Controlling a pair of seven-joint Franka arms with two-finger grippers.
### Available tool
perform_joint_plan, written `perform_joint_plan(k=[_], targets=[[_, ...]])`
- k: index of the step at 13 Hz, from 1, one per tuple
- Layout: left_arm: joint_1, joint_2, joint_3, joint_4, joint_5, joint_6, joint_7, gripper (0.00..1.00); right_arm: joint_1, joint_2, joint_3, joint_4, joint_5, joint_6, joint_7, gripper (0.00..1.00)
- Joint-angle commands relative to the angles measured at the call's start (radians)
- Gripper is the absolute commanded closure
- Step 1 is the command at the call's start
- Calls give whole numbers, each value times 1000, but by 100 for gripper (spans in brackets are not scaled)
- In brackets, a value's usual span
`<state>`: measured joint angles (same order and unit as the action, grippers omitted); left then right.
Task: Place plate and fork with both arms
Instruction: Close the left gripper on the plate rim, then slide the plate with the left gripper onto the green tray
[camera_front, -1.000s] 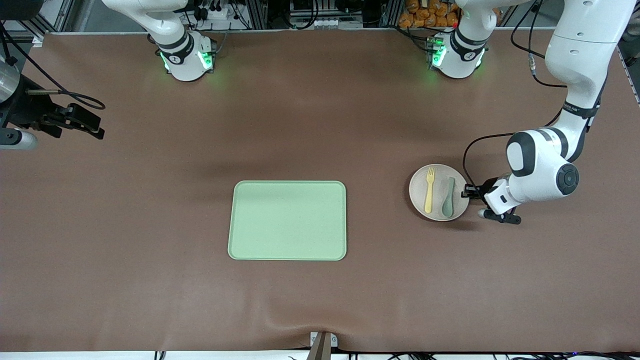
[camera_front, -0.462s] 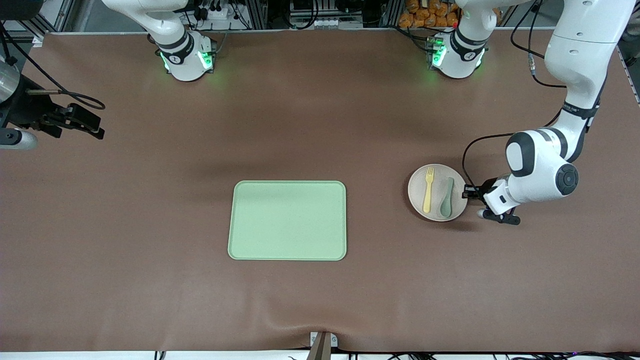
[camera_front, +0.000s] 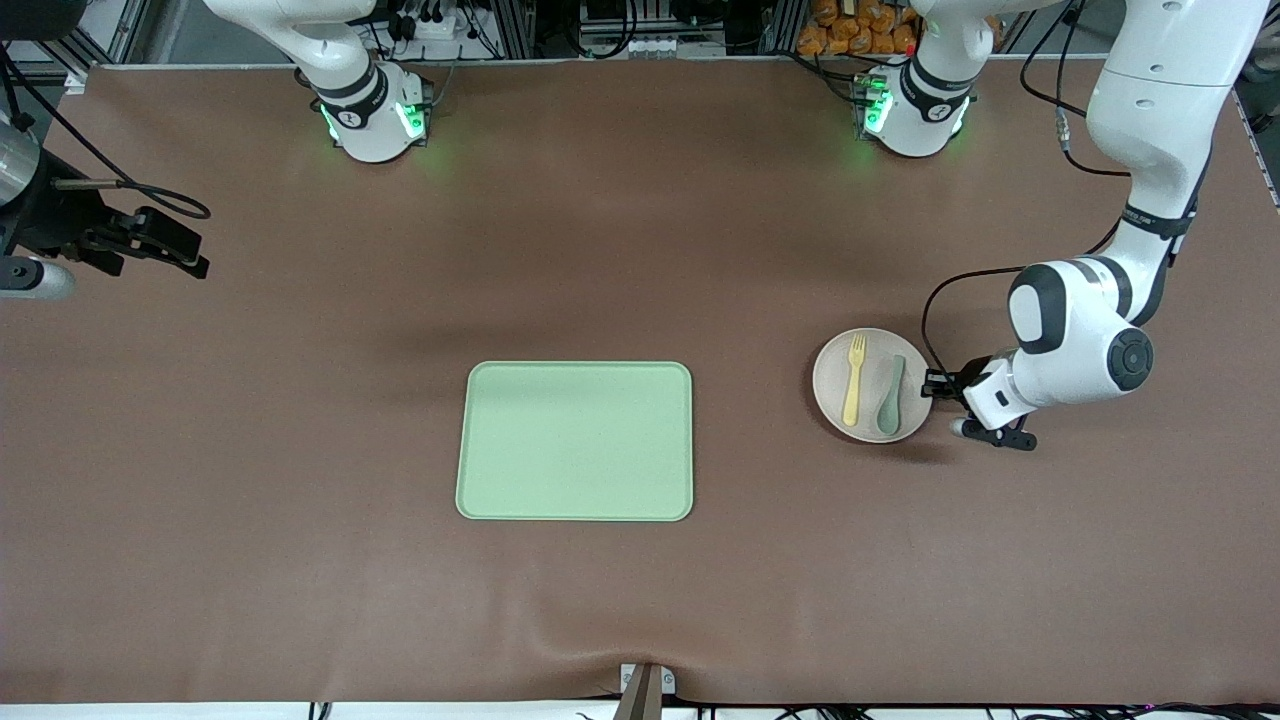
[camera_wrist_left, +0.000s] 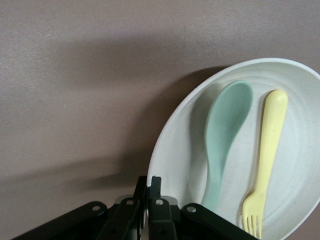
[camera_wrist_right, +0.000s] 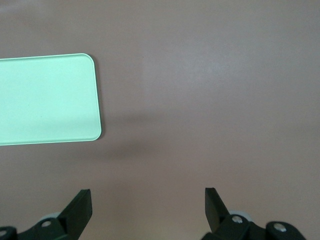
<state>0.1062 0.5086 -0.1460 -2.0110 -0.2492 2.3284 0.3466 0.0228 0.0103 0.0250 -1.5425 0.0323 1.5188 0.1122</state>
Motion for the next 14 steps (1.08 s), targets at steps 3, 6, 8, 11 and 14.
perform_joint_plan(k=[3,6,8,11,14], targets=[[3,27,-9,35,-22,19,31,100,-7,-13,1,-11,17,6,-6,0],[15,22,-23,51,-25,17,34,100,-6,-9,1,-5,17,6,-6,0],[15,12,-29,54,-27,14,34,100,-7,-9,1,-5,17,0,-6,0],[17,11,-56,103,-62,-26,29,100,-6,-9,1,-5,17,-5,-6,0],[-29,36,-67,211,-81,-121,8,100,0,-6,1,-7,17,-3,-6,0]])
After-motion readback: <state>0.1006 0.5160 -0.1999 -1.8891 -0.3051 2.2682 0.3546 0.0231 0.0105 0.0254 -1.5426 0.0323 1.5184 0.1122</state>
